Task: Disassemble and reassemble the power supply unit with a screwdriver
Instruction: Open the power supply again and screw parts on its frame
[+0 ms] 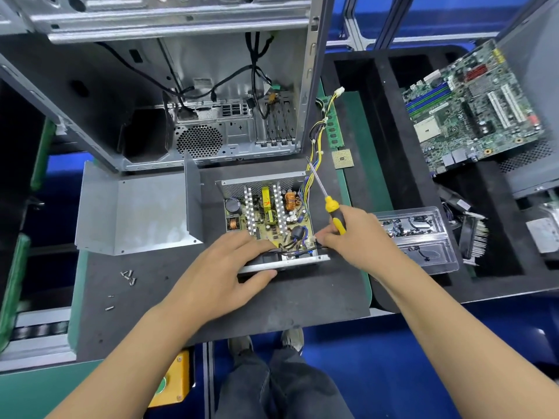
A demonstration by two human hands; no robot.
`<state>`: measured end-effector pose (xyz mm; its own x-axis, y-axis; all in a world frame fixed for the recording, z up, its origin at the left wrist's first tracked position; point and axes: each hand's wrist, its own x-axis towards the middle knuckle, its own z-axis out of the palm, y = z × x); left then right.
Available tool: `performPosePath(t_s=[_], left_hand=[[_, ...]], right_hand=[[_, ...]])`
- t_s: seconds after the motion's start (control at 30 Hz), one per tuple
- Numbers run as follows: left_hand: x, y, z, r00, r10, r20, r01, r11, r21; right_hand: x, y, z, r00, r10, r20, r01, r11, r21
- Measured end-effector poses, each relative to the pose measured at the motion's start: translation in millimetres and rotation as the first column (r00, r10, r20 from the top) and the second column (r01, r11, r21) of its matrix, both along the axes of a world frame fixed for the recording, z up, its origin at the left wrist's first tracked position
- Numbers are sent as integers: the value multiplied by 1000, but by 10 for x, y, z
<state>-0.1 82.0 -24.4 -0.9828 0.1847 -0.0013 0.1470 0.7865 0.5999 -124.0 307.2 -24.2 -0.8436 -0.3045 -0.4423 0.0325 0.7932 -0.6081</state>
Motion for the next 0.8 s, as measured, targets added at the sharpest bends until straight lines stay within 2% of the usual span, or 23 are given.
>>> performPosePath(t_s=[0.27,0.63,0.8], left_hand=[[9,9,-28,1000,18,-13,-18,1000,7],[9,1,-32,1000,16,-11,-16,999,32],[7,-2,-39,1000,16,-5,-15,999,36]], right_hand=[[-167,-72,42,975,-16,220,12,1000,21],[-183,-149,-13,978,3,207,-10,999,33],[-185,-197,-21,986,4,168,-22,994,104]])
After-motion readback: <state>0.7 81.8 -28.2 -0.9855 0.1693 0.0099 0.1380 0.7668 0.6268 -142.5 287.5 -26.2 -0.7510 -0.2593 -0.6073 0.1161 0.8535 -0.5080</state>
